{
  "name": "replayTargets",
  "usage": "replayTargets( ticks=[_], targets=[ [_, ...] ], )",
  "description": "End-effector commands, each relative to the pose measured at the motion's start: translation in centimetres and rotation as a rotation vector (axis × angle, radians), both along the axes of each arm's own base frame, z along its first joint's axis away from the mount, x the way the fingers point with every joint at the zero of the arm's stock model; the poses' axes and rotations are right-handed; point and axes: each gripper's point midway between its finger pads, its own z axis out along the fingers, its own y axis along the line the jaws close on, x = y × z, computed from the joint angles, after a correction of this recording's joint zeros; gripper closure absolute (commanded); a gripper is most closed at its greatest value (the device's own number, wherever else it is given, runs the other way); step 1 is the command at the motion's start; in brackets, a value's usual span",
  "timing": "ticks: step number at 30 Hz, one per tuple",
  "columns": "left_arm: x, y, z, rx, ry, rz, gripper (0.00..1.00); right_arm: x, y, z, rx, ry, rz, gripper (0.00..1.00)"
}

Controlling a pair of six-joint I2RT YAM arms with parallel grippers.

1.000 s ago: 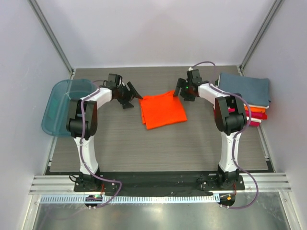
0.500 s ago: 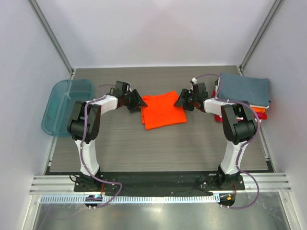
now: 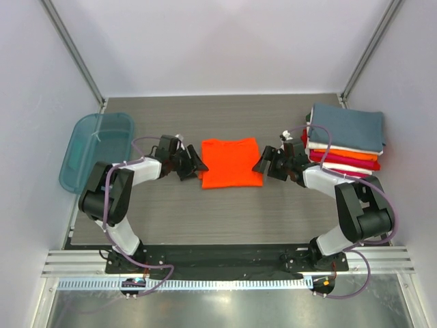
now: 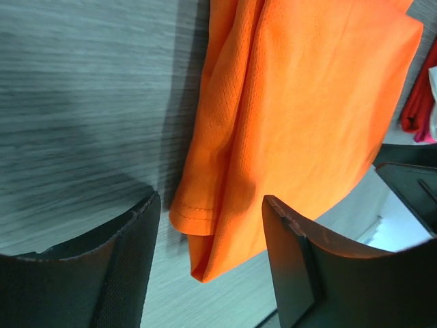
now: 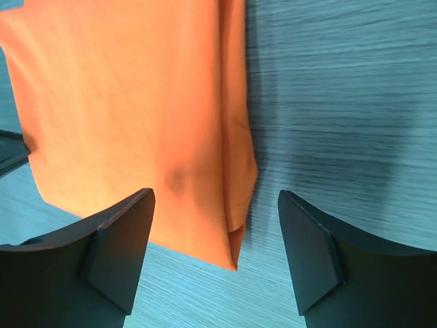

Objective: Fold and stack the t-shirts
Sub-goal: Fold the tshirt, then neatly place the folded tshirt to the corner

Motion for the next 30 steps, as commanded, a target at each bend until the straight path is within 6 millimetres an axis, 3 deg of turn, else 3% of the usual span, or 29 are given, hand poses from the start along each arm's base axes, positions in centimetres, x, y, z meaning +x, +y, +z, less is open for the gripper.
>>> replayTargets(
  ticks=[1,3,4,9,10,16,22,30],
  targets=[
    [1.5,0.5,1.0,0.041,-0.07,0.005,0.36,1.6,-1.0,1.6,-0.046,-0.061,-0.052,0.21],
    [1.8,0.5,1.1,0.05,-0.057,0.004,0.35,2.1,-1.2,1.0,-0.069,-0.035,-0.058,0.22],
    [2.6,0.3,1.7,0.047,-0.071,0.007,0.34,3.0,-1.1,1.6,-0.071,-0.05,-0.062,0.23],
    [4.9,0.1,2.1,0.076,-0.071,0.026,0.34,5.7,-0.8,-0.4,-0.074,-0.001,-0.06,0.3],
    [5.1,-0.1,2.0,0.077,-0.069,0.022,0.35,6.7,-0.6,0.1,-0.067,-0.012,-0.061,0.33],
    [7.3,-0.3,0.2,0.115,-0.058,0.031,0.5,9.3,0.0,-1.9,-0.059,0.024,-0.072,0.44],
    [8.4,-0.4,-0.6,0.128,-0.058,0.04,0.53,10.9,0.5,-2.0,-0.044,0.015,-0.055,0.49],
    [9.7,-0.3,-1.3,0.154,-0.055,0.056,0.52,11.5,0.1,-3.0,-0.052,0.02,-0.049,0.54]
  ],
)
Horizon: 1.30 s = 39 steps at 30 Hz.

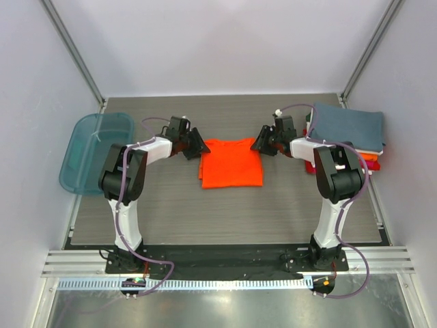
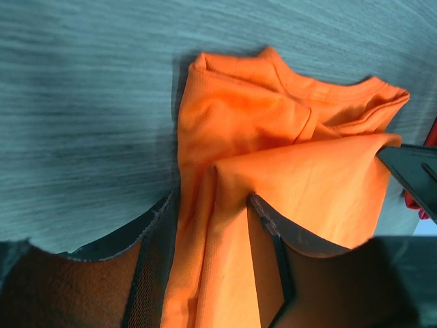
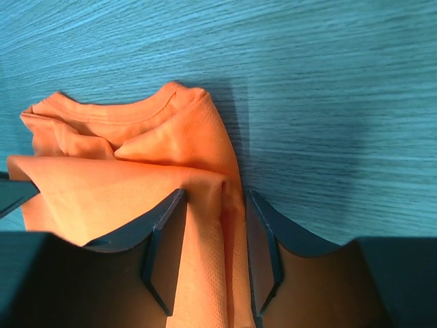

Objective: Fold and stack the t-shirts
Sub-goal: Neatly place the folded tshirt to the corner

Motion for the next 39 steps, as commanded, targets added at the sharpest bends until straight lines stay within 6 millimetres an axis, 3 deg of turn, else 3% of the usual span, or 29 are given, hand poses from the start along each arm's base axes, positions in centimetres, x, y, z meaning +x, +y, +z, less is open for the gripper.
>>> replayTargets(
  ticks=[1,6,11,14,16,18,20,23,31,34,38,39],
  targets=[
    [0.7,0.8,-1.2,0.05,0.008,0.014,0.52,0.0,-0.8,-1.6,-0.031,0.027,-0.002,0.54],
    [1.3,1.2,-1.9,0.068,0.0,0.047,0.52,0.4,-0.6,-1.9,-0.021,0.027,0.006,0.57],
    [2.0,1.0,-2.7,0.072,0.011,0.059,0.75,0.9,-0.5,-2.6,-0.022,0.04,0.004,0.64],
    [2.5,0.8,-2.9,0.061,0.009,0.071,0.81,1.2,-0.2,-2.8,-0.009,0.047,0.011,0.75],
    [3.0,0.7,-2.6,0.058,-0.008,0.079,0.87,1.7,0.3,-2.1,0.008,0.033,0.022,0.87],
    [3.5,0.7,-2.1,0.051,-0.029,0.085,1.0,2.0,0.7,-1.6,0.019,0.024,0.031,0.99],
    [4.0,0.4,-1.2,0.038,-0.051,0.082,1.0,2.5,0.8,-0.5,0.032,0.001,0.027,0.99],
    [4.3,0.2,0.6,0.023,-0.098,0.081,1.0,3.0,0.5,2.2,0.031,-0.058,0.008,0.99],
    [3.5,-0.3,7.8,0.013,-0.264,0.067,1.0,1.7,-0.1,12.7,0.064,-0.256,-0.007,0.99],
    [2.5,-0.8,11.0,0.009,-0.329,0.097,1.0,0.5,-1.1,15.9,0.05,-0.302,-0.051,0.99],
    [0.8,-3.5,16.1,-0.015,-0.435,0.069,1.0,-0.9,-2.9,20.5,0.018,-0.355,-0.111,0.99],
    [0.5,-4.1,18.7,-0.044,-0.479,0.063,1.0,-1.2,-3.3,21.3,0.007,-0.364,-0.126,0.99]
  ],
)
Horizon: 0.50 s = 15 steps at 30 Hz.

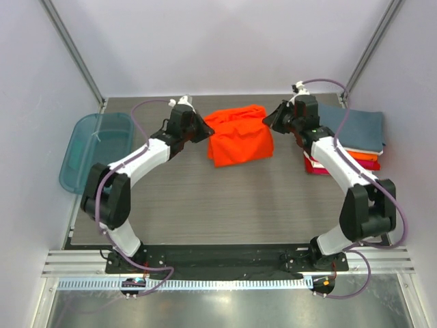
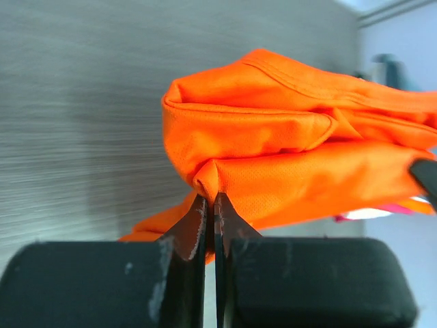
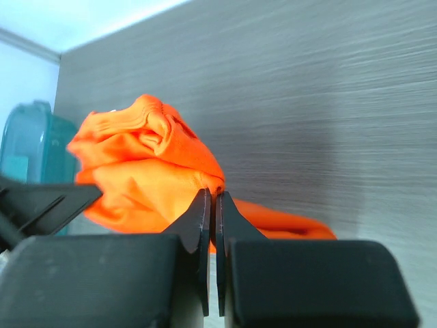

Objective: Fold and stack the t-shirts
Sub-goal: Neatly place the folded tshirt to the corner

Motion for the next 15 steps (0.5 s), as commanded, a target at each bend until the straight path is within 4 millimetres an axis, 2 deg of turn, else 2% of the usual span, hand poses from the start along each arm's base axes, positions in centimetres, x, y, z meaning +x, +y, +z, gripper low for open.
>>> replayTargets(
  ticks=[1,3,4,6,7,8,9,10,11,12,13,14,15],
  targets=[
    [-0.3,-1.3,7.2,-0.025,-0.176,0.019,1.0,-1.0,-3.3,4.5,-0.053,-0.042,-0.134,0.99],
    [-1.7,-3.1,10.5,-0.054,-0.237,-0.017,1.0,-2.1,-5.1,8.3,-0.054,-0.104,-0.194,0.99],
    [-2.4,-4.4,12.6,-0.069,-0.273,-0.033,1.0,-2.7,-6.8,8.6,-0.086,-0.09,-0.263,0.99],
    [-3.4,-5.6,14.9,-0.083,-0.315,-0.051,1.0,-4.0,-9.7,11.8,-0.097,-0.129,-0.368,0.99],
    [-3.7,-6.5,17.0,-0.1,-0.342,-0.058,1.0,-5.0,-10.9,11.8,-0.118,-0.095,-0.407,0.99],
    [-4.6,-7.9,17.8,-0.11,-0.351,-0.08,1.0,-5.6,-12.8,12.5,-0.141,-0.095,-0.481,0.99],
    [-4.9,-8.8,18.8,-0.123,-0.365,-0.094,1.0,-6.3,-14.6,14.3,-0.144,-0.118,-0.538,0.99],
    [-5.7,-10.6,20.3,-0.142,-0.378,-0.127,1.0,-7.1,-15.9,14.3,-0.16,-0.094,-0.574,0.99],
    [-5.9,-11.5,20.8,-0.149,-0.382,-0.142,1.0,-7.6,-17.1,15.0,-0.179,-0.102,-0.611,0.99],
    [-6.3,-12.5,21.3,-0.153,-0.384,-0.16,1.0,-8.1,-18.5,16.4,-0.188,-0.123,-0.652,0.99],
    [-6.5,-13.4,21.8,-0.166,-0.391,-0.175,1.0,-8.8,-20.5,16.4,-0.212,-0.099,-0.711,0.99],
    [-7.0,-15.4,22.9,-0.188,-0.407,-0.205,1.0,-9.4,-21.8,16.9,-0.244,-0.1,-0.754,0.99],
    [-7.3,-16.5,23.3,-0.201,-0.412,-0.223,1.0,-9.8,-23.0,17.6,-0.259,-0.095,-0.792,0.99]
  ],
)
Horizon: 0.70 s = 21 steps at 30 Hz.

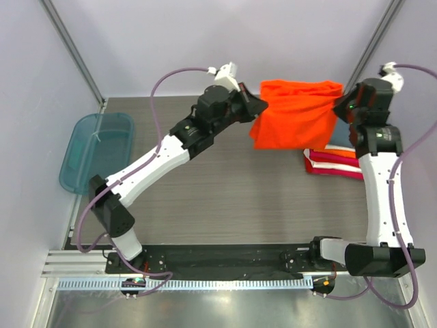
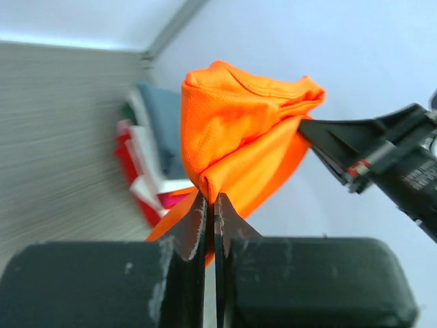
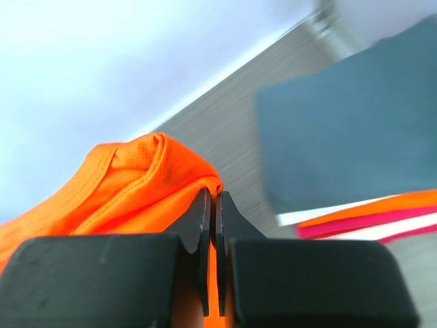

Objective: Fold and stack the t-shirts
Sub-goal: Neatly place the folded tshirt to the corner

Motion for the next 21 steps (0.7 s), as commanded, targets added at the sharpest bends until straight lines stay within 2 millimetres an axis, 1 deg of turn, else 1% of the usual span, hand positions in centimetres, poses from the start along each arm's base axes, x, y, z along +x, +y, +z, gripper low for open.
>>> replayTargets(
  ticks=[1,2,3,4,5,6,8,9,10,11,12,13,14,15,16,17,18,19,21],
  targets=[
    [0.2,-2.9,1.3,-0.004,-0.031,-0.008,1.0,-3.4,-7.0,1.9,-0.099,0.049,-0.258,0.99],
    [-0.2,-5.1,2.0,-0.021,-0.044,-0.039,1.0,-3.8,-8.0,2.2,-0.108,0.052,-0.29,0.99],
    [-0.4,-6.3,2.4,-0.035,-0.052,-0.063,1.0,-4.2,-8.9,2.9,-0.121,0.05,-0.32,0.99],
    [-1.0,-7.7,2.7,-0.049,-0.054,-0.089,1.0,-4.6,-10.4,3.0,-0.126,0.056,-0.366,0.99],
    [-0.4,-9.7,0.5,-0.026,-0.034,-0.103,1.0,-4.8,-11.1,3.2,-0.127,0.058,-0.385,0.99],
    [-0.5,-10.4,3.4,-0.081,-0.075,-0.111,1.0,-5.0,-11.7,3.7,-0.131,0.054,-0.401,0.99],
    [0.0,-12.0,3.4,-0.108,-0.081,-0.112,1.0,-5.3,-13.3,3.5,-0.128,0.072,-0.444,0.99],
    [0.8,-13.2,3.3,-0.14,-0.097,-0.109,1.0,-5.4,-13.9,3.5,-0.127,0.075,-0.458,0.99],
    [1.2,-13.8,3.3,-0.165,-0.107,-0.112,1.0,-5.4,-14.3,3.6,-0.124,0.076,-0.463,0.99],
    [1.5,-14.4,3.4,-0.183,-0.122,-0.114,1.0,-5.1,-14.8,3.1,-0.121,0.092,-0.469,0.99],
    [2.3,-15.5,2.2,-0.192,-0.129,-0.113,1.0,-5.4,-15.7,3.2,-0.122,0.093,-0.492,0.99],
    [2.5,-15.6,3.6,-0.225,-0.159,-0.108,1.0,-5.4,-16.2,3.1,-0.124,0.099,-0.503,0.99],
    [2.9,-15.8,3.4,-0.232,-0.168,-0.099,1.0,-5.1,-16.9,2.6,-0.119,0.116,-0.515,0.99],
    [3.5,-16.4,2.7,-0.242,-0.177,-0.096,1.0,-5.3,-17.7,2.7,-0.117,0.115,-0.533,0.99],
    [3.7,-16.4,3.3,-0.266,-0.187,-0.087,1.0,-5.0,-18.1,2.5,-0.107,0.119,-0.53,0.99],
    [4.0,-16.5,3.2,-0.283,-0.187,-0.072,1.0,-4.7,-18.4,2.3,-0.099,0.123,-0.53,0.99],
    [4.2,-16.6,3.8,-0.327,-0.203,-0.066,1.0,-4.4,-19.1,1.9,-0.088,0.132,-0.539,0.99],
    [4.4,-16.9,3.5,-0.343,-0.205,-0.063,1.0,-4.1,-19.2,1.7,-0.072,0.131,-0.525,0.99],
    [4.5,-17.0,4.2,-0.394,-0.218,-0.06,1.0,-3.6,-19.7,1.3,-0.061,0.138,-0.53,0.99]
  ],
)
